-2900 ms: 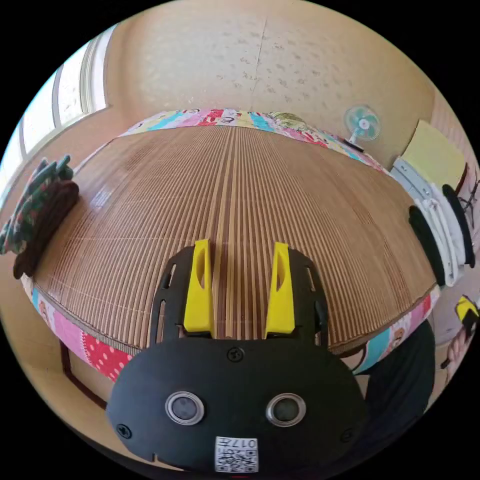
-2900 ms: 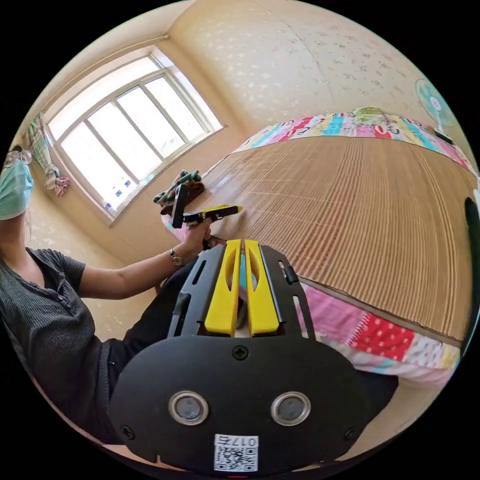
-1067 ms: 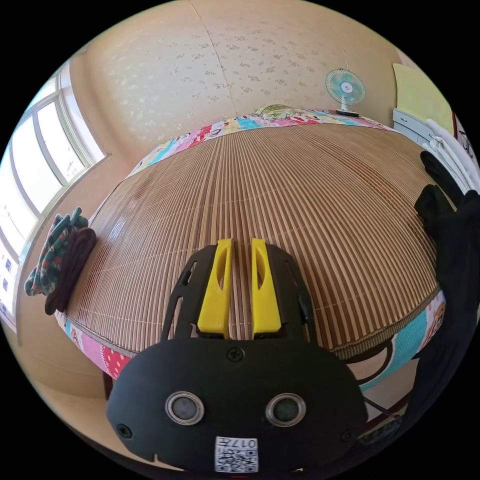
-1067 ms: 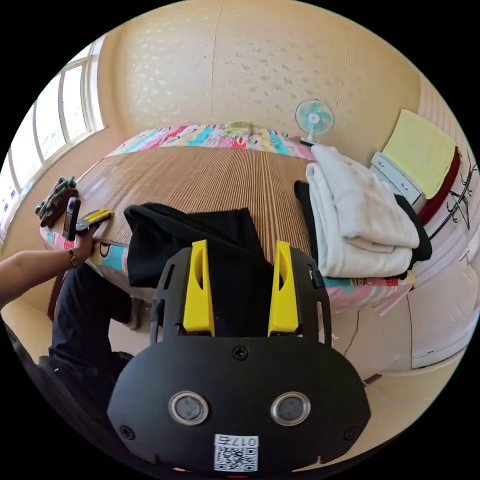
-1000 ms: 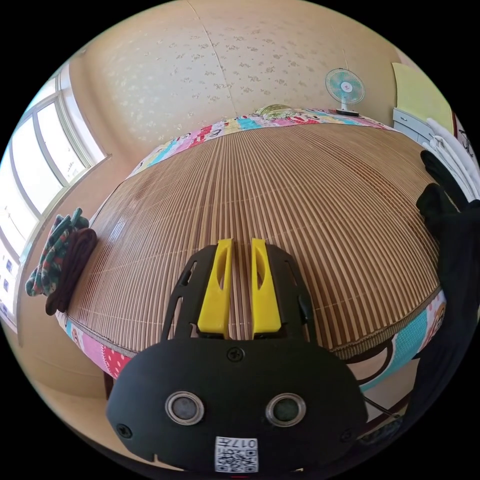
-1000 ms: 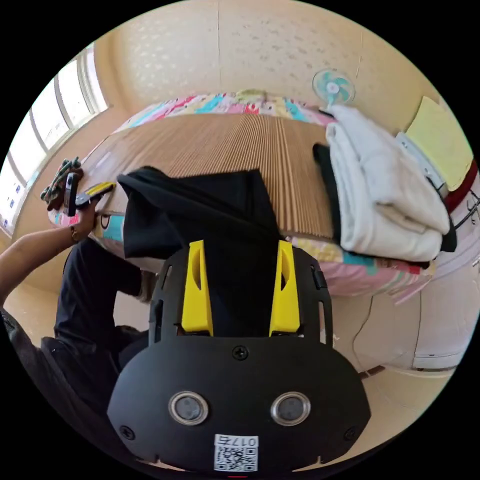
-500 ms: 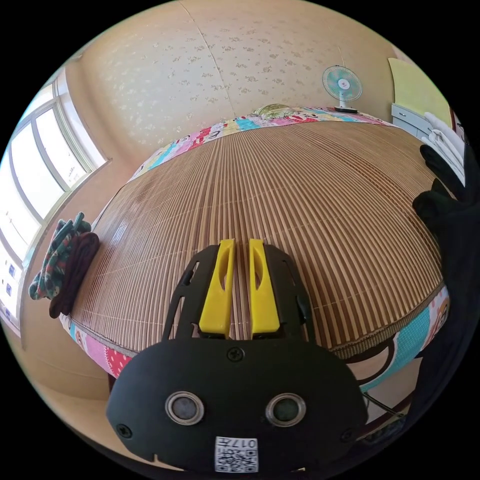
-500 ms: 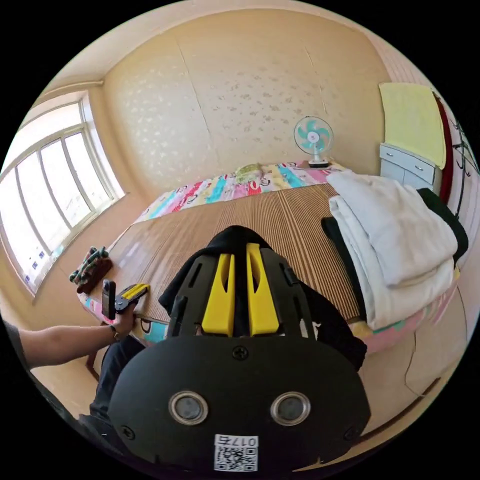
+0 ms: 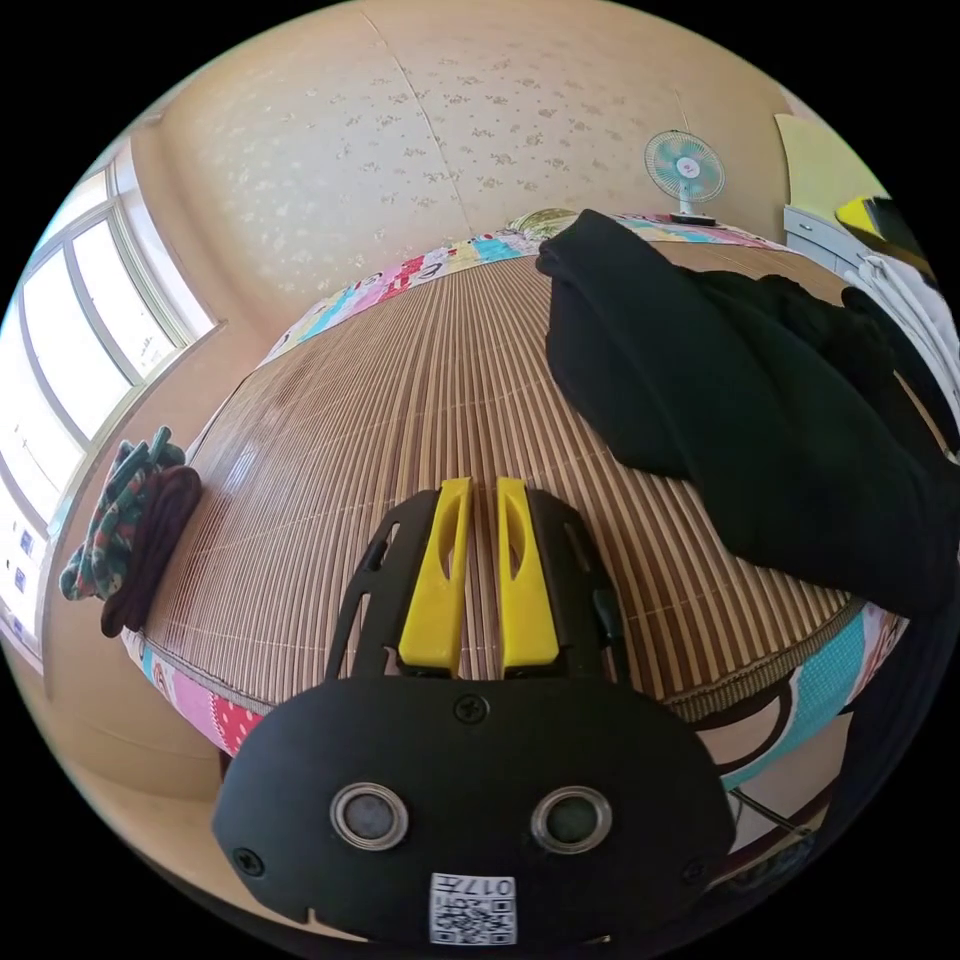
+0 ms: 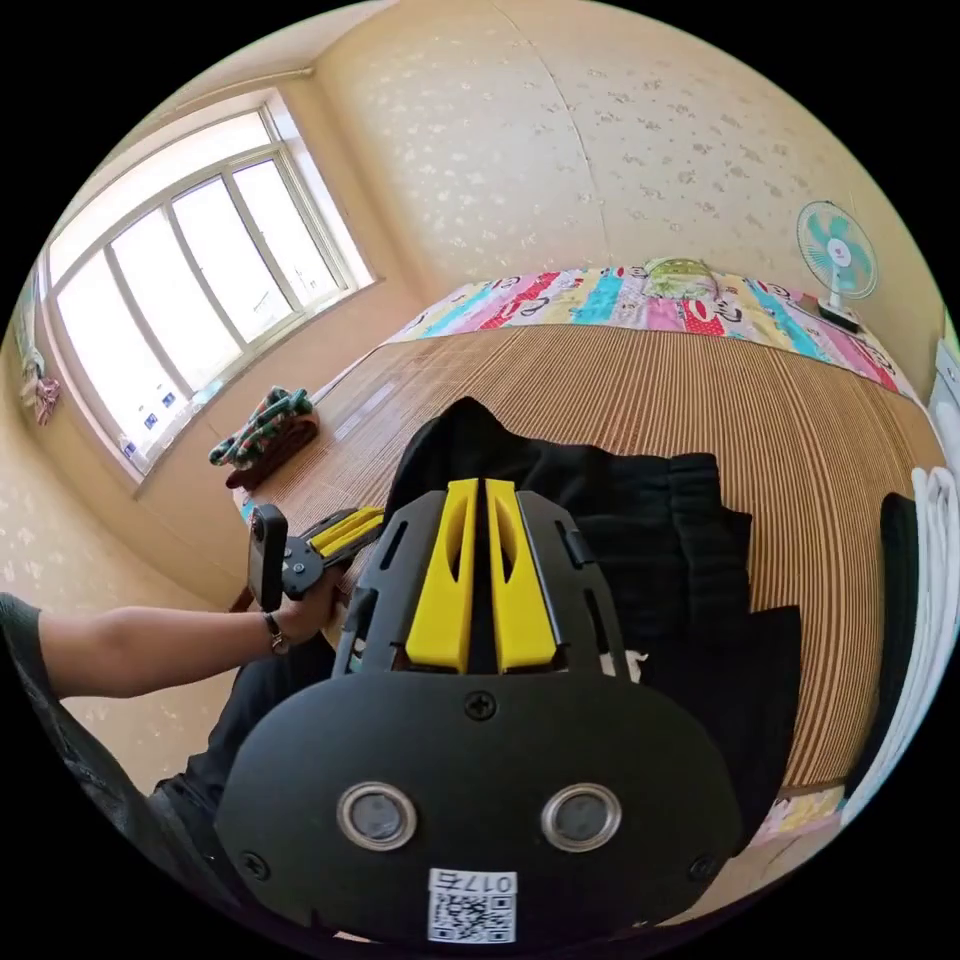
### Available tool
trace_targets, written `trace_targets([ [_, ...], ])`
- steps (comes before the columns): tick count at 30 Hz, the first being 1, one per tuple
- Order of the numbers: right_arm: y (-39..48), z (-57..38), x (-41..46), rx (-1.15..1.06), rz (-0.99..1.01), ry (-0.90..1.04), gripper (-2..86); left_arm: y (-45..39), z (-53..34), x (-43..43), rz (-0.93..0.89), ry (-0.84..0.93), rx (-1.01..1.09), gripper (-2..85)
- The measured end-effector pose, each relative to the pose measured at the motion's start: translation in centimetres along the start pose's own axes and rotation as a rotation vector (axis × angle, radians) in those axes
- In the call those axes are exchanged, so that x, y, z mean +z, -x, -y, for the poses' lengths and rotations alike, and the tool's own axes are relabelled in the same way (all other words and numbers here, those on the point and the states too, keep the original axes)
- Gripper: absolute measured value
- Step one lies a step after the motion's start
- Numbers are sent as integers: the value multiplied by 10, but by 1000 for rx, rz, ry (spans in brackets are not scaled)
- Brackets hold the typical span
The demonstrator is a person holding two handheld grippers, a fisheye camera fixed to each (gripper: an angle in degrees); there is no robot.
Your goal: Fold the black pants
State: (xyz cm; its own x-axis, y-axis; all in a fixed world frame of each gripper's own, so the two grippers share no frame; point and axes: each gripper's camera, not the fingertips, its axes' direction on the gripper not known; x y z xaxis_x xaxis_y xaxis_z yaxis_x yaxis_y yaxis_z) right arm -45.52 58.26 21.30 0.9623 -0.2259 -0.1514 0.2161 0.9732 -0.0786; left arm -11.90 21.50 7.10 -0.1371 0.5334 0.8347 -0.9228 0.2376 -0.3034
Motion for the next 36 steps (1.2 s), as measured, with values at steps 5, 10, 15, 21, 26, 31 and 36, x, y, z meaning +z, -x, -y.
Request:
trace_targets([
  [5,-89,-57,-43,328,-159,-113,103,-9,-3,7,21,2,6,46],
  [10,-173,-54,-9,520,27,-26,159,-15,-4,15,25,2,6,45],
  [15,-147,-6,-20,298,87,-62,58,-24,-5,25,29,1,7,44],
  [21,-137,-19,-90,335,-140,-126,35,-34,-3,39,33,1,7,43],
  [26,-152,-55,-108,513,-470,-106,59,-41,1,53,30,0,3,42],
  [31,-129,60,-43,298,-215,28,145,-49,7,69,30,0,2,41],
  [36,-131,168,88,169,-215,293,168,-58,17,89,23,-1,-3,41],
])
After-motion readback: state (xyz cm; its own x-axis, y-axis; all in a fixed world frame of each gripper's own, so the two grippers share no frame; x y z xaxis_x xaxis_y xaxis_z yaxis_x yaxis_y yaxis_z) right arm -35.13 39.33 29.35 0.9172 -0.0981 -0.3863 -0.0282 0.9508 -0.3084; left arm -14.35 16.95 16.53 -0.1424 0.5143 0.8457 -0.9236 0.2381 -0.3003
